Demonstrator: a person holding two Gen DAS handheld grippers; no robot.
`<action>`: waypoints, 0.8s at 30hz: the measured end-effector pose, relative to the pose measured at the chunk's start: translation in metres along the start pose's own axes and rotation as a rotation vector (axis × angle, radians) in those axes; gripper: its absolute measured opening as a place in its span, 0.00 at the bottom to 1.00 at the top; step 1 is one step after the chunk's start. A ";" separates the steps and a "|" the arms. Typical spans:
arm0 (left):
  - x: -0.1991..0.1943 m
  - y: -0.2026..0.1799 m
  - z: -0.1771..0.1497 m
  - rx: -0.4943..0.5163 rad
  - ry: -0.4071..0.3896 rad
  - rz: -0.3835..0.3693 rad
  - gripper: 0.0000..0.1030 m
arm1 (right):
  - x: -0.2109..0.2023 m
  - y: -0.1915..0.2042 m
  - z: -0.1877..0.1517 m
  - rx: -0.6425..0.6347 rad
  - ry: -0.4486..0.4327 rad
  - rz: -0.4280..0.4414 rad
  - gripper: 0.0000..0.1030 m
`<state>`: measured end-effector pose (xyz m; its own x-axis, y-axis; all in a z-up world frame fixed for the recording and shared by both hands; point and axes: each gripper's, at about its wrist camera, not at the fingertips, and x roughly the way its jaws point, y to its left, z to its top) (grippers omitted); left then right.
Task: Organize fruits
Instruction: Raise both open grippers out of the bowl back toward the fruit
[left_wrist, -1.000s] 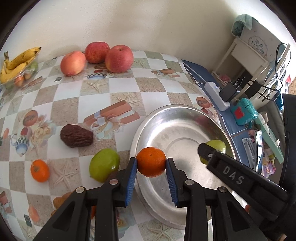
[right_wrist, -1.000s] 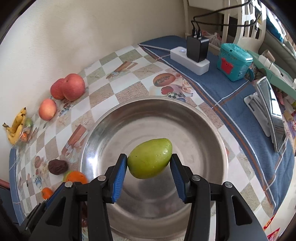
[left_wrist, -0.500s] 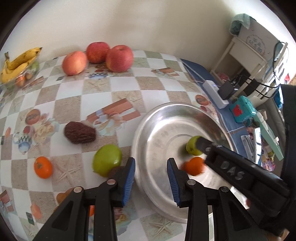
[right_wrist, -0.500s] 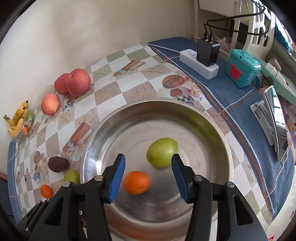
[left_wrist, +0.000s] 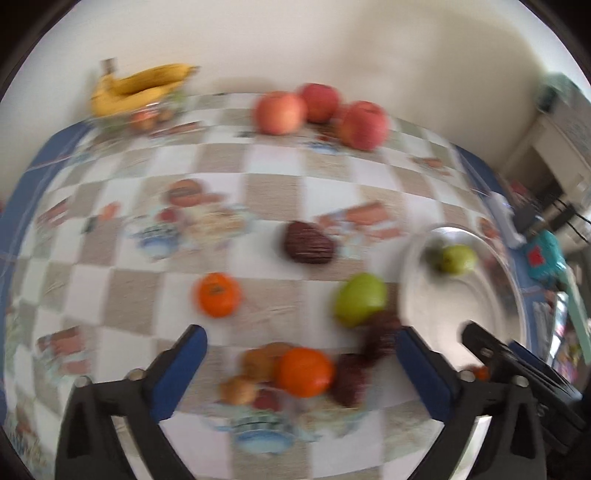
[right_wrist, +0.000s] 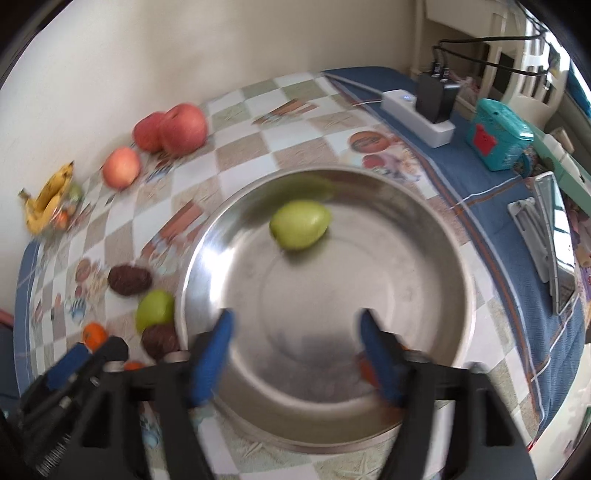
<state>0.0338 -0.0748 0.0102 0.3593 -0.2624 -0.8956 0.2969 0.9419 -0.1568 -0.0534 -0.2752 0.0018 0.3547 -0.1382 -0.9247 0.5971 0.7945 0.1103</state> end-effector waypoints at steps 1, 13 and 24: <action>-0.001 0.008 -0.001 -0.018 0.002 0.027 1.00 | 0.000 0.003 -0.002 -0.011 0.002 0.005 0.87; -0.022 0.081 -0.013 -0.120 0.006 0.195 1.00 | -0.003 0.021 -0.020 -0.036 0.011 0.045 0.88; -0.024 0.105 -0.015 -0.239 0.031 0.152 1.00 | -0.010 0.054 -0.032 -0.115 -0.008 0.097 0.88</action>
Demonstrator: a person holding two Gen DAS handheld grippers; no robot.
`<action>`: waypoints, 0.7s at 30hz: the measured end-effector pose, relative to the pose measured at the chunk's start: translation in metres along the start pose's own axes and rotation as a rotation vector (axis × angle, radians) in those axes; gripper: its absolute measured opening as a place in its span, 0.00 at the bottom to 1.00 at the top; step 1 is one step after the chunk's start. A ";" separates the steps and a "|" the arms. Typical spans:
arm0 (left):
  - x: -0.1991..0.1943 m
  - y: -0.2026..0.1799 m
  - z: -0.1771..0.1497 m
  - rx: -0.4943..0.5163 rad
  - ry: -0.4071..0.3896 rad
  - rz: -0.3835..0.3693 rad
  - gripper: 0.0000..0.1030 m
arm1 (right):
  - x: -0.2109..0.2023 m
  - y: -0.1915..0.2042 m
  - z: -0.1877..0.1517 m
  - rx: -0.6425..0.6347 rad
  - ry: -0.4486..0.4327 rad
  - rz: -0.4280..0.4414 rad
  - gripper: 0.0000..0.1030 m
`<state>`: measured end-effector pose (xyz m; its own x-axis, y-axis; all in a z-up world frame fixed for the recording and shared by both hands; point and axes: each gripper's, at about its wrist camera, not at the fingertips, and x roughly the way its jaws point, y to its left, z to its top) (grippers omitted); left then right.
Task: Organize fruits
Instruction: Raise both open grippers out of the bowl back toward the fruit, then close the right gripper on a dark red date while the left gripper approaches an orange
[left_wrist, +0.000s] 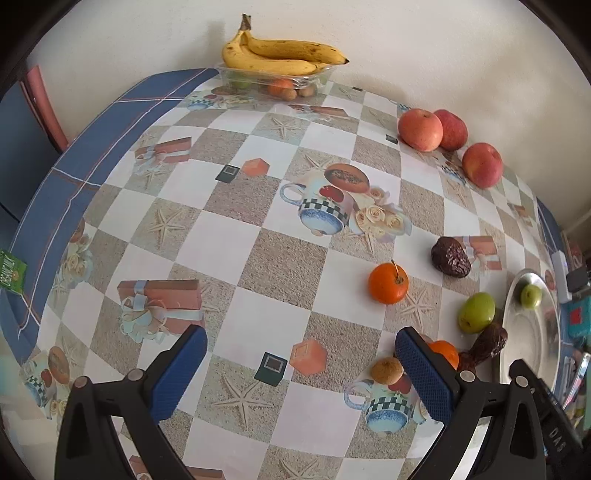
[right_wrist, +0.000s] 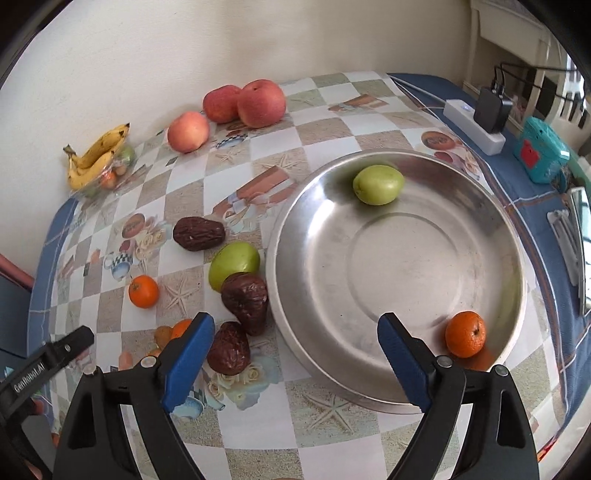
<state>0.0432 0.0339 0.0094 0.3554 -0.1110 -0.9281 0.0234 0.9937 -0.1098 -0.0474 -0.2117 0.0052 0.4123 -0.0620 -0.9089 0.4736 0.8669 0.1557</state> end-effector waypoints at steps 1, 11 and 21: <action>0.000 0.001 0.000 -0.004 0.000 -0.004 1.00 | 0.000 0.002 0.000 -0.004 0.004 0.001 0.88; 0.002 0.001 0.003 -0.011 0.001 -0.021 1.00 | -0.007 0.035 0.001 -0.087 -0.013 0.014 0.88; 0.007 -0.004 0.005 -0.001 0.006 -0.023 1.00 | -0.014 0.045 0.005 -0.133 -0.056 -0.004 0.88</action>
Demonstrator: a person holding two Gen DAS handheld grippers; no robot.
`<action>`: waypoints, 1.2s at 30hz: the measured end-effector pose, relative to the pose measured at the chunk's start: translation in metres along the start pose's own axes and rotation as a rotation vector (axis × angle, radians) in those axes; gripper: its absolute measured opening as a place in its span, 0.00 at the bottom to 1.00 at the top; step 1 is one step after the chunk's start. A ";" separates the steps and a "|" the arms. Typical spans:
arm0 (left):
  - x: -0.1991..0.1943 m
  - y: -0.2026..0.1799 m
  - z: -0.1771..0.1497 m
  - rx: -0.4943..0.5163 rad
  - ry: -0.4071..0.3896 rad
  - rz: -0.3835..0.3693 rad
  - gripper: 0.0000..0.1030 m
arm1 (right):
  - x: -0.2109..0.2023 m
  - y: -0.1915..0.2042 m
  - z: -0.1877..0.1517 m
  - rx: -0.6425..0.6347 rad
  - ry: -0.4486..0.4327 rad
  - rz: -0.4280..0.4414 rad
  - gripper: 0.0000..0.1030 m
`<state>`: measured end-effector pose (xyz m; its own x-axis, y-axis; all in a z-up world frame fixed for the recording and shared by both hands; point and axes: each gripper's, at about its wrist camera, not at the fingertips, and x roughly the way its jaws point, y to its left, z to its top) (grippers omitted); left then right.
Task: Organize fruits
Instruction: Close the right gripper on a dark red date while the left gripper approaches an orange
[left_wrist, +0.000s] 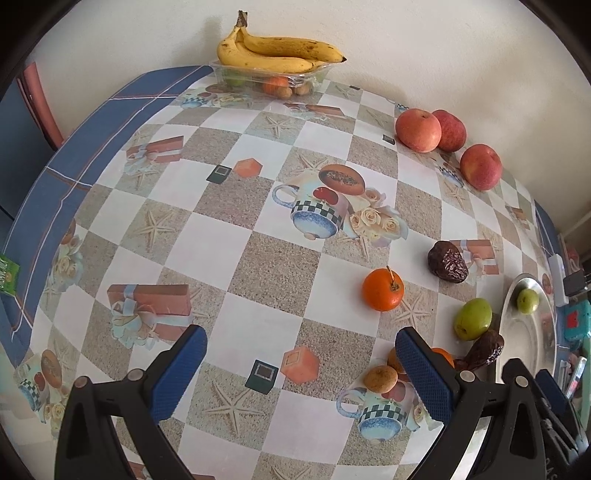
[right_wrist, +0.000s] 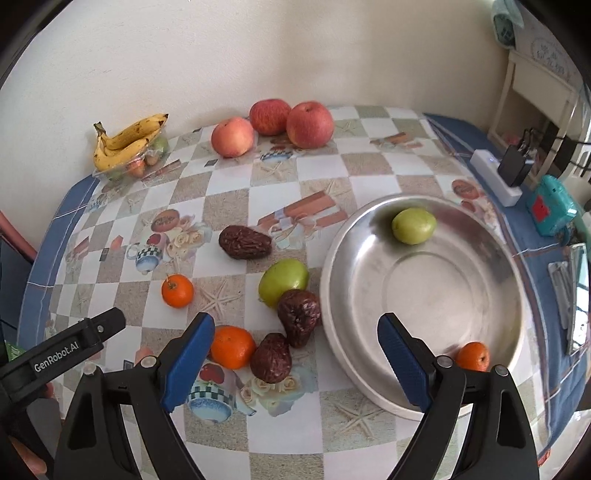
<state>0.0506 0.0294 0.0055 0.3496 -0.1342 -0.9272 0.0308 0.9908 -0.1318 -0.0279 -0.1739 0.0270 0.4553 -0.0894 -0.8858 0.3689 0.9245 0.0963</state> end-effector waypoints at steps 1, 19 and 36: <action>0.000 0.000 0.000 -0.001 -0.001 -0.003 1.00 | 0.003 0.000 0.000 0.000 0.007 0.001 0.88; 0.020 -0.023 0.023 0.010 -0.006 -0.145 1.00 | 0.027 0.005 0.009 -0.034 0.035 0.006 0.49; 0.060 -0.042 0.028 0.053 0.035 -0.183 0.75 | 0.049 -0.002 0.010 -0.021 0.093 0.002 0.33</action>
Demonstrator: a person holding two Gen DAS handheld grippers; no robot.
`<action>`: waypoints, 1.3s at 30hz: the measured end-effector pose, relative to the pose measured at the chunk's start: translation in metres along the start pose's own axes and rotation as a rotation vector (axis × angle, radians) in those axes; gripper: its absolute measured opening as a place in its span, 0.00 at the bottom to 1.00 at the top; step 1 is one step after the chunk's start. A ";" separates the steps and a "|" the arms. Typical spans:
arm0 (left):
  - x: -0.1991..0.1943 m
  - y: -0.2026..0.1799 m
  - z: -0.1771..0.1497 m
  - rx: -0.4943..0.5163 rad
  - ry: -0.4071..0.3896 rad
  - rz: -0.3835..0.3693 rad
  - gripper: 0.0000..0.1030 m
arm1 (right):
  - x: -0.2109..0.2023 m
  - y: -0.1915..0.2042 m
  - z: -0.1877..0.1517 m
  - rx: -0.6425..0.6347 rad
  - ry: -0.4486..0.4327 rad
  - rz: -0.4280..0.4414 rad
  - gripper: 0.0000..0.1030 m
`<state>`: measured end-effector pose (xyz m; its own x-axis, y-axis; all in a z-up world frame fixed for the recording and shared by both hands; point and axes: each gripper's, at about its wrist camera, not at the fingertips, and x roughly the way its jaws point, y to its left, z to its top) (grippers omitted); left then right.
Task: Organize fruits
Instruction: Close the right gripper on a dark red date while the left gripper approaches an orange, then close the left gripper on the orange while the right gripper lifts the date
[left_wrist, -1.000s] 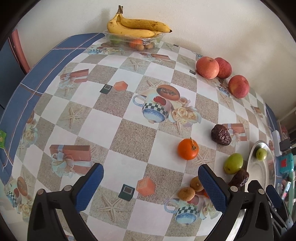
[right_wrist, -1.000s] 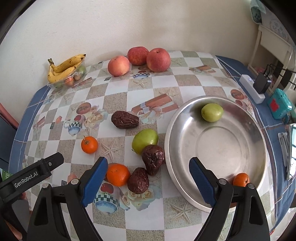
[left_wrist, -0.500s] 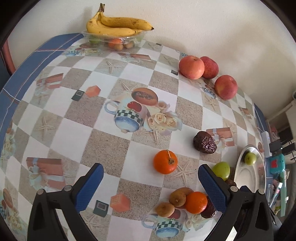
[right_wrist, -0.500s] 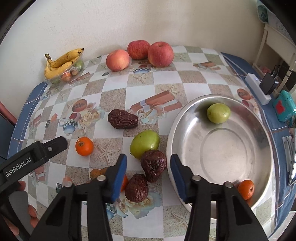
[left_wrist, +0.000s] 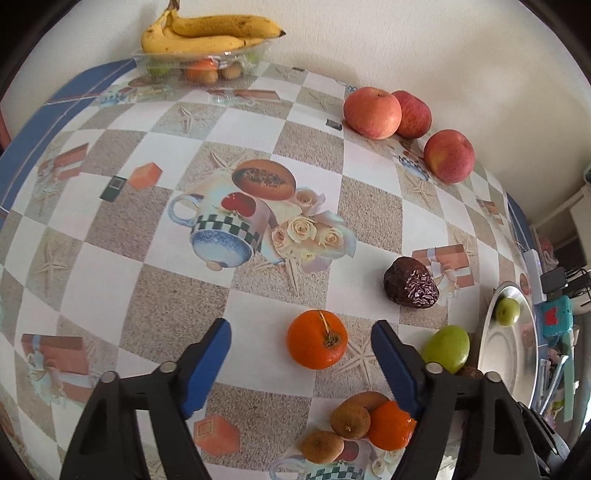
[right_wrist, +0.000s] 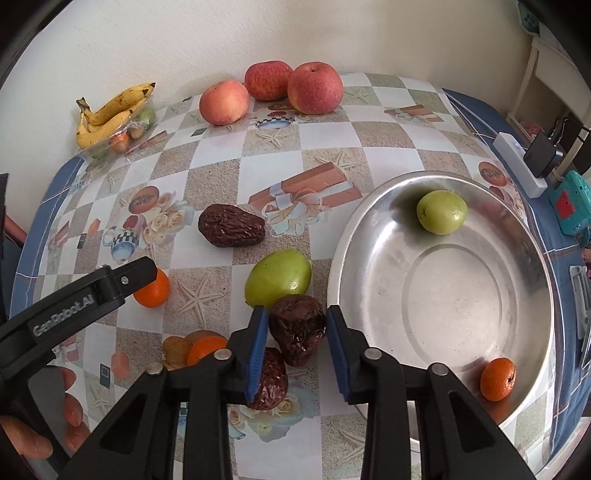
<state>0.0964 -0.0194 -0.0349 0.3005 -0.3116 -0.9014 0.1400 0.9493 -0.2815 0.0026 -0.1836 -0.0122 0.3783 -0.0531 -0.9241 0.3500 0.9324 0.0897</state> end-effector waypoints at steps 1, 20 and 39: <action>0.002 0.000 0.000 -0.003 0.006 -0.004 0.73 | 0.000 -0.001 0.000 0.006 -0.001 0.006 0.33; -0.005 0.005 -0.001 -0.060 0.066 -0.024 0.37 | -0.021 -0.004 0.004 0.053 -0.075 0.077 0.32; -0.042 -0.011 -0.006 -0.011 -0.010 -0.016 0.37 | -0.044 -0.009 0.009 0.069 -0.137 0.140 0.32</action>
<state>0.0765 -0.0171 0.0037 0.3081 -0.3270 -0.8934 0.1346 0.9446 -0.2993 -0.0095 -0.1925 0.0314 0.5391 0.0223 -0.8420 0.3423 0.9076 0.2432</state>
